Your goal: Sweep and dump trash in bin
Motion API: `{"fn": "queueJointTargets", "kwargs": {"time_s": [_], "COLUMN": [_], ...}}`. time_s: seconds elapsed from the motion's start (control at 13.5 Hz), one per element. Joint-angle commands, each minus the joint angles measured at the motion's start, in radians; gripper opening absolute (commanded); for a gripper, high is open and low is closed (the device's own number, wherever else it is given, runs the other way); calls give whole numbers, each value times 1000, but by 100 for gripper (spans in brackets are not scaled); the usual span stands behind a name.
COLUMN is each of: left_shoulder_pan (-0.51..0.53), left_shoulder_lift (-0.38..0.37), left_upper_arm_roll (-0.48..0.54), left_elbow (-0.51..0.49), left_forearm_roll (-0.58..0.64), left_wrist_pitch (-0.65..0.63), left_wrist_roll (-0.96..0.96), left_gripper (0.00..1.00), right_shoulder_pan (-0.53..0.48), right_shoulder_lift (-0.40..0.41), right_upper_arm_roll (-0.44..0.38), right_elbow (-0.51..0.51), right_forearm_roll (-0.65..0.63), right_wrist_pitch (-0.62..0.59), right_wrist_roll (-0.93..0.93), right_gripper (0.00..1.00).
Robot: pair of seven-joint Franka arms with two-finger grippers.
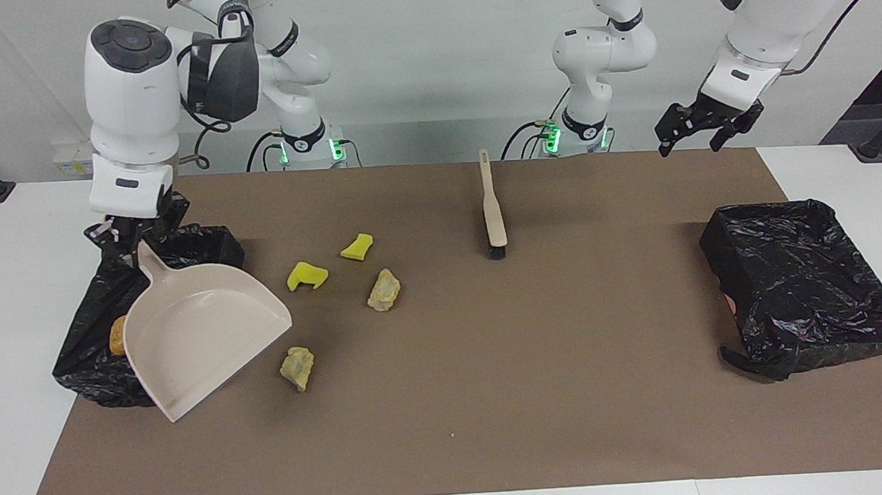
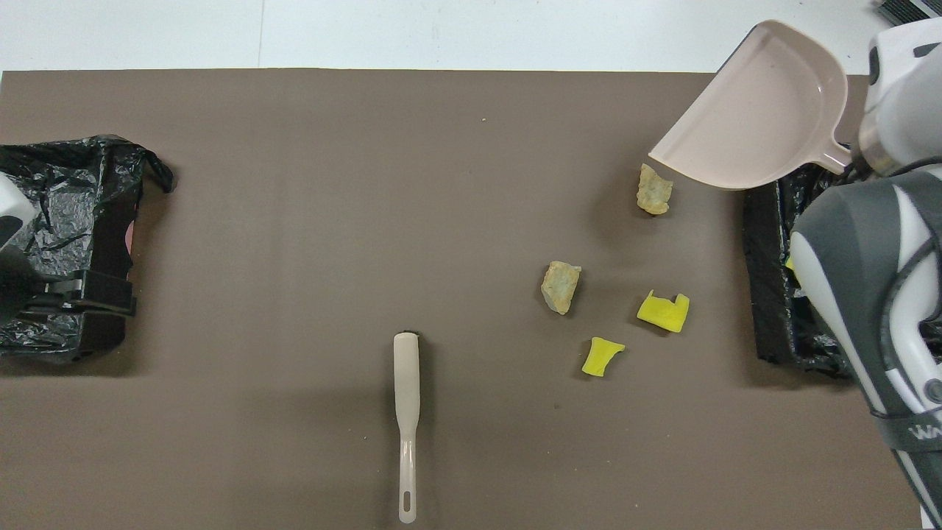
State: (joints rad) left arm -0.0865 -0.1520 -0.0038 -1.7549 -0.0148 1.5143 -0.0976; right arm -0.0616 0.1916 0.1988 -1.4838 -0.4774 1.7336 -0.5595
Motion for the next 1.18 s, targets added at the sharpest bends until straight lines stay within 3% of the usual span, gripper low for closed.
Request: {"fn": "queueJointTargets", "kwargs": {"time_s": [0.0, 0.22, 0.52, 0.89, 1.11], "left_shoulder_pan": [2, 10, 10, 11, 11], "left_shoulder_lift": [-21, -26, -28, -28, -28], "left_upper_arm_roll": [-4, -4, -1, -1, 1], "left_elbow": [2, -1, -9, -9, -9], "left_forearm_roll": [18, 18, 16, 16, 16], "left_wrist_pitch": [-43, -39, -23, -20, -20], "left_wrist_roll": [19, 39, 39, 35, 35], "left_gripper": [100, 100, 100, 100, 100], "right_shoulder_pan": [87, 158, 262, 307, 407], "right_shoulder_lift": [58, 150, 342, 474, 583], "right_upper_arm_roll": [4, 4, 4, 17, 5], "right_elbow": [40, 120, 307, 353, 465], "right_forearm_roll": [16, 74, 77, 170, 171], "right_wrist_pitch": [-5, 9, 33, 139, 152], "right_wrist_roll": [220, 424, 672, 923, 1085], "right_gripper": [0, 0, 0, 0, 0]}}
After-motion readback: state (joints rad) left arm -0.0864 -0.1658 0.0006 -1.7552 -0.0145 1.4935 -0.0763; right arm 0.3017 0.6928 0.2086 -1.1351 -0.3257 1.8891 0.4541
